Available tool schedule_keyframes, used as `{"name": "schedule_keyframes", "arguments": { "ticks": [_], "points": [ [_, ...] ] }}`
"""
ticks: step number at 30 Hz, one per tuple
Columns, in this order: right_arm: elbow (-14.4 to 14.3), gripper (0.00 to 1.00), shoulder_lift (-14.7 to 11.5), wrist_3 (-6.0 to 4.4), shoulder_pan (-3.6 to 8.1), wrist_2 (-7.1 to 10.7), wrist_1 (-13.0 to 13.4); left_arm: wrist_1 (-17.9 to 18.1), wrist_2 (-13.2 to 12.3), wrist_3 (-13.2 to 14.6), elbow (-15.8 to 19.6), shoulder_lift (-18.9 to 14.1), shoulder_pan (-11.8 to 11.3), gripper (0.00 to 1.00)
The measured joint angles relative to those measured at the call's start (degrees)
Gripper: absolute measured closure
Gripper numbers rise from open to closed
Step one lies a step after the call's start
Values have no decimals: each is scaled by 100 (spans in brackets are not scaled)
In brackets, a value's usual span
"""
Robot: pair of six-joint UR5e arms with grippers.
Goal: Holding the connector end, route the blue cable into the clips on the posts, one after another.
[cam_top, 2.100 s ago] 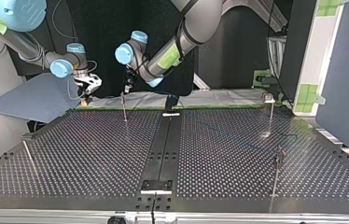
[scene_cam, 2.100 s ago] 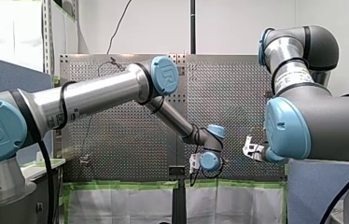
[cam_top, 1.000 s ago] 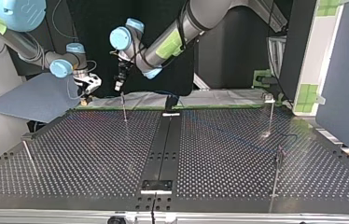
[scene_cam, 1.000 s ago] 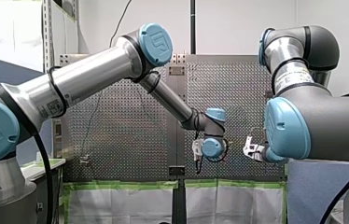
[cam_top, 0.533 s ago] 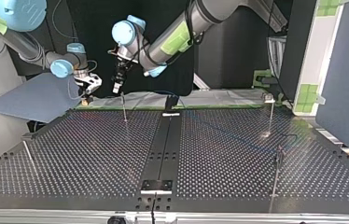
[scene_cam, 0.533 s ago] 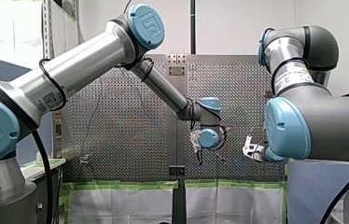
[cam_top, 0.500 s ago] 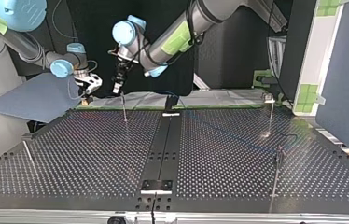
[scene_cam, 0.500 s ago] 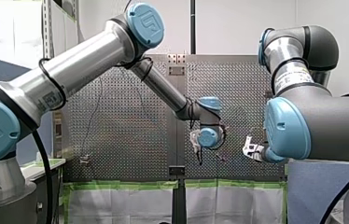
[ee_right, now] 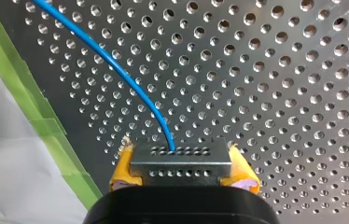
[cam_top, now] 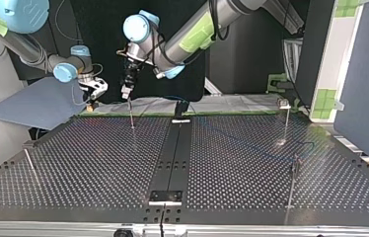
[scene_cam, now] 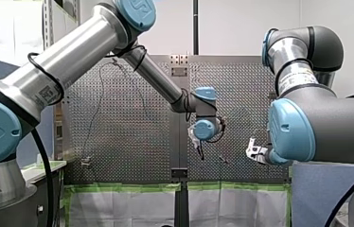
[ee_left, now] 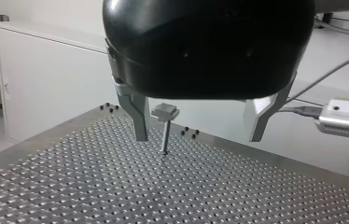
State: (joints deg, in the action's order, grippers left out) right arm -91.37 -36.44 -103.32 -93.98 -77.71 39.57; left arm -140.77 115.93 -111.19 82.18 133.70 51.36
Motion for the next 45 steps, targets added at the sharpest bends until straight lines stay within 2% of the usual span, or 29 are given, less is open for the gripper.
{"name": "schedule_keyframes", "arguments": {
  "ticks": [10,16,20,26,34,45],
  "points": [
    [0,100,0,11,-18,0,-18,-65,37,-22,518,-517,-2,0],
    [0,100,0,13,-18,0,-18,34,32,-12,818,-816,-60,0],
    [0,100,0,12,-25,0,-19,-16,27,-122,1042,-1041,-109,0],
    [1,100,0,17,-31,0,-16,-150,-30,-205,1380,-1379,-154,0],
    [0,100,0,20,-36,0,-30,-106,-240,-345,1779,-1779,-242,0],
    [0,100,0,29,-44,0,-53,45,-266,-362,2349,-2349,-397,0]
  ]
}}
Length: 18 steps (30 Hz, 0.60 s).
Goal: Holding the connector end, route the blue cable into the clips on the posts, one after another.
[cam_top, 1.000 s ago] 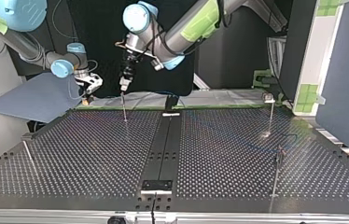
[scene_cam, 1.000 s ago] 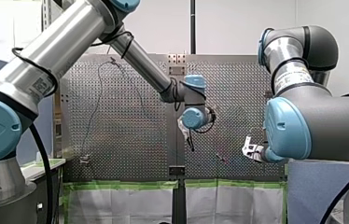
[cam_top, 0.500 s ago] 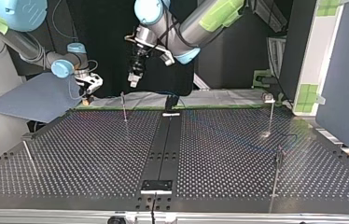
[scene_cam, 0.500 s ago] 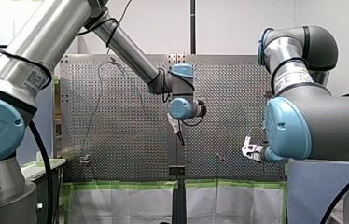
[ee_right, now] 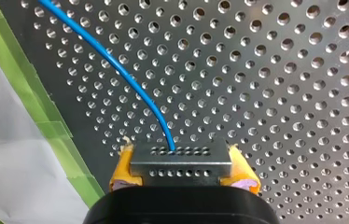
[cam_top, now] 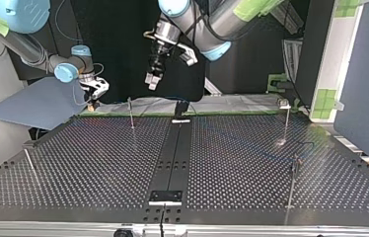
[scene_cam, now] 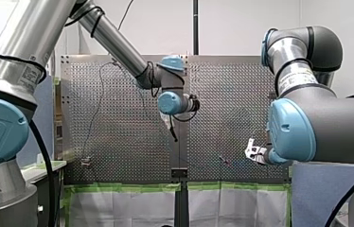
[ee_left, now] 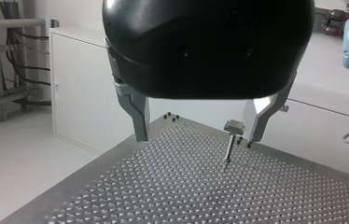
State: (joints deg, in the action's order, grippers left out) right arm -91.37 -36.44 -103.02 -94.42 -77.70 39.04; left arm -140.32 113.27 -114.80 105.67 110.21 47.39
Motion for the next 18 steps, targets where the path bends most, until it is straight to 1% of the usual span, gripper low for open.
{"name": "schedule_keyframes", "arguments": {
  "ticks": [3,6,12,14,18],
  "points": [
    [0,100,0,5,-2,0,2,53,0,-26,146,-145,-45,0],
    [0,100,0,8,-4,0,3,164,-43,-123,294,-293,-104,0],
    [4,100,-2,8,-4,0,7,464,-304,-392,606,-605,-204,0],
    [5,100,-5,9,-4,0,6,576,-373,-415,714,-715,-235,0],
    [7,100,-15,32,4,0,-10,751,-398,-386,918,-875,-267,0]
  ]
}}
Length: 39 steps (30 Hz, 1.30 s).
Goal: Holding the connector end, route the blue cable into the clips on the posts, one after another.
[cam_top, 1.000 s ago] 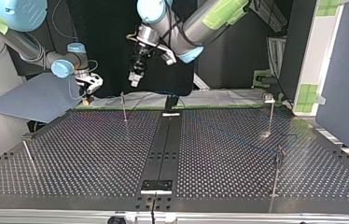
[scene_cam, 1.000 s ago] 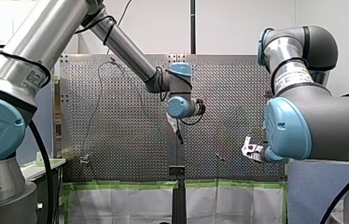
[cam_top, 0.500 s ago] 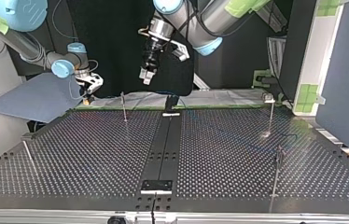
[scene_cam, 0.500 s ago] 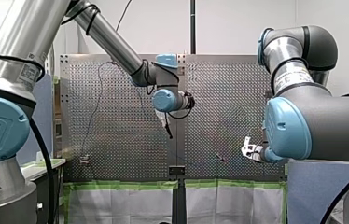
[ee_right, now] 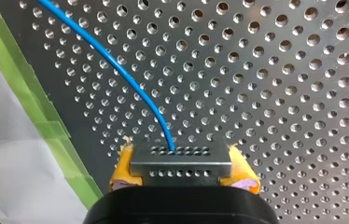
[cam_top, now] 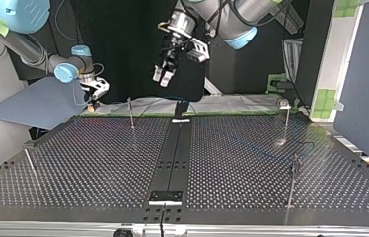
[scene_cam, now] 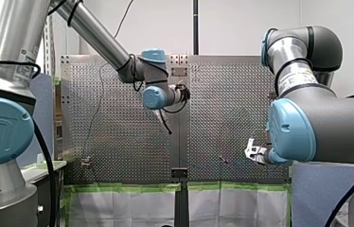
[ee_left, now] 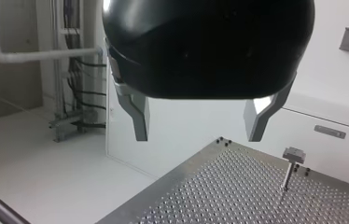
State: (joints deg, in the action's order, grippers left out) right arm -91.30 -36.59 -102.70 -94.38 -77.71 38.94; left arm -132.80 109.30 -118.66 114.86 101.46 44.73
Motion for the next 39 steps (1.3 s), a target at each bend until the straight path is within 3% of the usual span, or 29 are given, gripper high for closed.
{"name": "schedule_keyframes", "arguments": {
  "ticks": [5,15,26,32,39],
  "points": [
    [-1,100,-128,50,28,-5,-86,3,173,101,278,-48,-11,0],
    [-2,100,-627,29,81,-73,-192,-5,316,40,781,-23,11,0],
    [-14,100,-1058,52,45,-112,-377,80,443,15,1316,405,-69,0],
    [-92,100,-1082,52,65,-186,-392,321,246,153,1619,672,-319,0],
    [-146,100,-1084,52,55,-219,-384,467,-5,304,1923,726,-552,0]
  ]
}}
